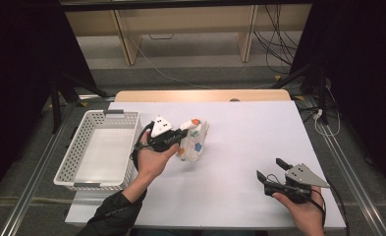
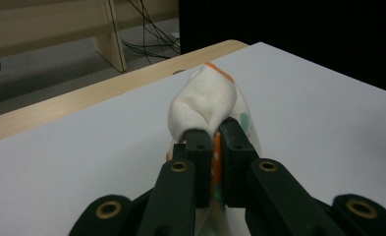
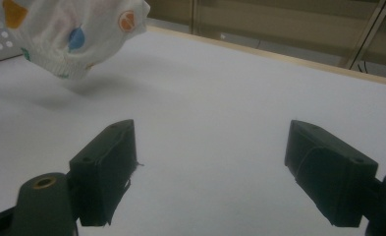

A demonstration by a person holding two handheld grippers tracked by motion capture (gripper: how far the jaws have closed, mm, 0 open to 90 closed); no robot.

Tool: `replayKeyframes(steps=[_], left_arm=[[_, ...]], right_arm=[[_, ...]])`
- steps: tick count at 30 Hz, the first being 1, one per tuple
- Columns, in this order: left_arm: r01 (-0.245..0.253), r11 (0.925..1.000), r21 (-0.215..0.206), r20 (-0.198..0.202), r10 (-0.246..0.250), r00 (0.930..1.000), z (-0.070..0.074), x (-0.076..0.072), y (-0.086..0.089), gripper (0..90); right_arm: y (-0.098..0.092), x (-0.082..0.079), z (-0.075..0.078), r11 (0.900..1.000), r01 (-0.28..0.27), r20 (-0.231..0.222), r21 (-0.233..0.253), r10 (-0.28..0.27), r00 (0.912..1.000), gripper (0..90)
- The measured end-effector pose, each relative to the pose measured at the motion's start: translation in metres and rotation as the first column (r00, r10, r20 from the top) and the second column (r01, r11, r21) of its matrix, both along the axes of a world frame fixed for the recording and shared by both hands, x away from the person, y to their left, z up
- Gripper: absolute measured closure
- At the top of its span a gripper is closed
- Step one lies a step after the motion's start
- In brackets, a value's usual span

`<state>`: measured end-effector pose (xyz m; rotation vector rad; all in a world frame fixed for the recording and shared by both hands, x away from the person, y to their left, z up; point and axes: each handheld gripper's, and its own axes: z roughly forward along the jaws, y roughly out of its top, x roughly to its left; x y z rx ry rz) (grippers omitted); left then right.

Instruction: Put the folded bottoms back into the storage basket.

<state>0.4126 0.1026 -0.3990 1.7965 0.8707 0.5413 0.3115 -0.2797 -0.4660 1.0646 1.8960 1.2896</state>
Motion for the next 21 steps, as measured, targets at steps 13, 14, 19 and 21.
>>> replayKeyframes(steps=[13, 14, 19, 21], left_arm=[[-0.004, 1.0000, 0.005, 0.010, 0.004, 0.9999, 0.007, -0.008, 0.010, 83.9], [-0.006, 1.0000, 0.005, 0.010, 0.006, 0.9999, 0.007, -0.008, 0.012, 83.9], [-0.013, 0.9999, 0.004, 0.010, 0.013, 0.9999, 0.009, -0.010, 0.018, 83.9], [-0.017, 0.9998, 0.002, 0.011, 0.017, 0.9998, 0.009, -0.010, 0.020, 84.0]], right_arm=[[0.000, 0.000, 0.000, 1.000, 0.000, 0.000, -0.005, 0.000, 1.0000, 20.5], [0.000, 0.000, 0.000, 1.000, 0.001, 0.002, -0.003, -0.001, 1.0000, 20.5], [0.001, 0.000, 0.000, 1.000, 0.001, -0.005, -0.004, -0.001, 1.0000, 20.5], [0.001, 0.000, 0.000, 1.000, 0.001, -0.005, -0.004, -0.001, 1.0000, 20.5]])
